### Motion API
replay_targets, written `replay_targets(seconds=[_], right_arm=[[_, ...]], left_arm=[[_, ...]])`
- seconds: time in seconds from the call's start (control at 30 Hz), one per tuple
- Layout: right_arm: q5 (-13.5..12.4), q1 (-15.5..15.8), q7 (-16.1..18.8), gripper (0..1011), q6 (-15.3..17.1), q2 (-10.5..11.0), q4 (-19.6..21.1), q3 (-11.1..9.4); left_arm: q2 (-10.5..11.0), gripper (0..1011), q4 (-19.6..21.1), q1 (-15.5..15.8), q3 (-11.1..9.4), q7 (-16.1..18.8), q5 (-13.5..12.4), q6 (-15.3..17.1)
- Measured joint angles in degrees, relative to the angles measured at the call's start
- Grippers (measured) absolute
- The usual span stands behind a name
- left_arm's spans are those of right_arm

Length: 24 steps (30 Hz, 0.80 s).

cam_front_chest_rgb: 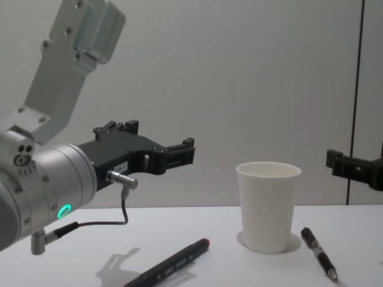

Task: Place the pen into the pen holder.

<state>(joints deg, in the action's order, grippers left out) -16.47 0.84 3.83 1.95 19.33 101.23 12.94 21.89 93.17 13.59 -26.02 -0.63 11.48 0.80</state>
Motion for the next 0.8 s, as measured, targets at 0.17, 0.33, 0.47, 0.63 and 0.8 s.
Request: replay_targets(seconds=[0.17,0.33,0.47,0.63,0.8], right_arm=[[0.0,0.0,0.0,1001,0.0,0.0,0.0,0.0],[0.0,0.0,0.0,1001,0.0,0.0,0.0,0.0],[0.0,0.0,0.0,1001,0.0,0.0,0.0,0.0],[0.0,0.0,0.0,1002,0.0,0.0,0.0,0.0],[0.0,0.0,0.0,1001,0.0,0.0,0.0,0.0]], left_arm=[[0.0,1001,0.0,0.0,0.0,0.0,0.0,0.0],[0.0,1001,0.0,-0.01,0.02,-0.03,0.02,0.0],[0.06,1001,0.0,-0.01,0.12,-0.41,0.27,0.1],[0.36,1001,0.01,0.02,0.48,-1.61,1.06,0.4],[1.11,1001,0.18,0.07,1.19,-3.63,2.28,1.28]])
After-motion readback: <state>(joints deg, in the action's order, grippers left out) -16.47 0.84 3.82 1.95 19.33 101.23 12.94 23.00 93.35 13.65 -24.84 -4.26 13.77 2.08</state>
